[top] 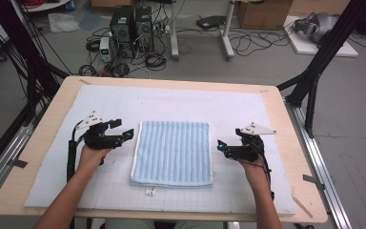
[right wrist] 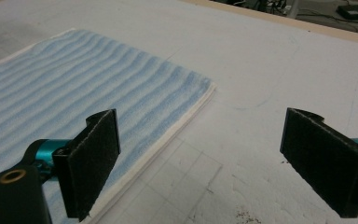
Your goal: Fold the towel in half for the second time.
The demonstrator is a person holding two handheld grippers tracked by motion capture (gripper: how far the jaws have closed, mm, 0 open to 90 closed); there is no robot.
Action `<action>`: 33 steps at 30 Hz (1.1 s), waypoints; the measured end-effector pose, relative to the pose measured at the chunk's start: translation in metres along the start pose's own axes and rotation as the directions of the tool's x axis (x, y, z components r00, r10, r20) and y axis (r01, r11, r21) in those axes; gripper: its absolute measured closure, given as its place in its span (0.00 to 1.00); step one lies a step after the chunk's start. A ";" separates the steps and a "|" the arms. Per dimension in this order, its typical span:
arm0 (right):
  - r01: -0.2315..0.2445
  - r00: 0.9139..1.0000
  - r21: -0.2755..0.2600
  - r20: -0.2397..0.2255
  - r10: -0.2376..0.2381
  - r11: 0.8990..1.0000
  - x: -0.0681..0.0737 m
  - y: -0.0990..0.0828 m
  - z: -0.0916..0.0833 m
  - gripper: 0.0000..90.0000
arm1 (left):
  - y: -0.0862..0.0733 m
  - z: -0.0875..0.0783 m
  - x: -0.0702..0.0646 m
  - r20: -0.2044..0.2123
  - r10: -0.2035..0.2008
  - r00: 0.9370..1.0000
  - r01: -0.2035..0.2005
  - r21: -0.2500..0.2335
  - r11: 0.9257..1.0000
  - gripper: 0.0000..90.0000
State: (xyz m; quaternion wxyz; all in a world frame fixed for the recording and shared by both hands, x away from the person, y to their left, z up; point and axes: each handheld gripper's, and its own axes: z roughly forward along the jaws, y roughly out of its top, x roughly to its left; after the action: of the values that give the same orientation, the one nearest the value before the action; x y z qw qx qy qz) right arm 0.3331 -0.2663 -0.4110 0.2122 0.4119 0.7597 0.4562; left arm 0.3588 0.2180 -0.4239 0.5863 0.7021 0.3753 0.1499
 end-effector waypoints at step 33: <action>-0.035 0.999 0.008 -0.032 0.035 0.999 0.000 -0.002 0.001 0.12 | 0.013 0.057 0.027 -0.115 -0.014 0.993 0.035 0.185 0.982 0.38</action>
State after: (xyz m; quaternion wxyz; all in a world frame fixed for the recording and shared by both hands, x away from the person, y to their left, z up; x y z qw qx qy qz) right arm 0.3331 -0.2664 -0.4134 0.1902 0.4184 0.7576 0.4635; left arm 0.4186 0.1964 -0.4327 0.4974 0.7397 0.4289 0.1465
